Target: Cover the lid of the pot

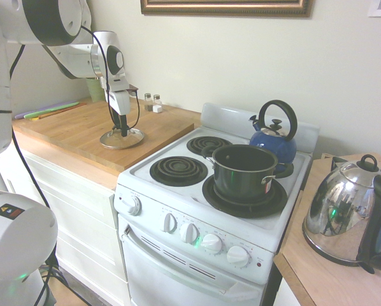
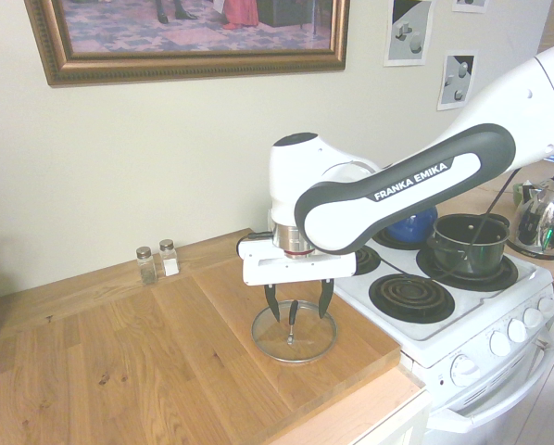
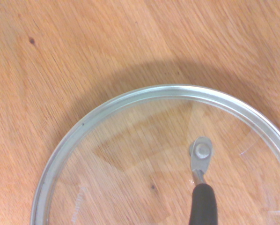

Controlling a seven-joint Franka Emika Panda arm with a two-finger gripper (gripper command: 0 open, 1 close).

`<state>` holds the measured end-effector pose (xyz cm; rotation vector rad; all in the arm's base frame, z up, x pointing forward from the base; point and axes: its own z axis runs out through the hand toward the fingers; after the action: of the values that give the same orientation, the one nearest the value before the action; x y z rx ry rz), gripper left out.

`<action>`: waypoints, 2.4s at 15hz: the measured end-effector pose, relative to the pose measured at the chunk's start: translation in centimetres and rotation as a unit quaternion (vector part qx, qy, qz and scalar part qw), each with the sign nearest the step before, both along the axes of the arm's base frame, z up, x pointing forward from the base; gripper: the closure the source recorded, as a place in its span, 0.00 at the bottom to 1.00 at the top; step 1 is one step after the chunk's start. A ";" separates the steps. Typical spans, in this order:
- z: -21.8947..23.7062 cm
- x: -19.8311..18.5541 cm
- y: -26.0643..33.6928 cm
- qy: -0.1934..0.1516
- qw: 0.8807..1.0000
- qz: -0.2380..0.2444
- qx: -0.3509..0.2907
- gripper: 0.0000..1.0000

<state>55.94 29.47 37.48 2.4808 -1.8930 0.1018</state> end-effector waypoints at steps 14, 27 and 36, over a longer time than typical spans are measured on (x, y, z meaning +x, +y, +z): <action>-0.4 -0.4 0.7 0.006 1.000 0.004 0.001 1.00; 7.0 -2.3 -4.4 -0.013 0.999 0.047 -0.009 1.00; 16.2 -5.0 -19.6 -0.008 0.999 0.052 -0.011 1.00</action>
<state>50.89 9.90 53.65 2.5702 -1.7574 0.1429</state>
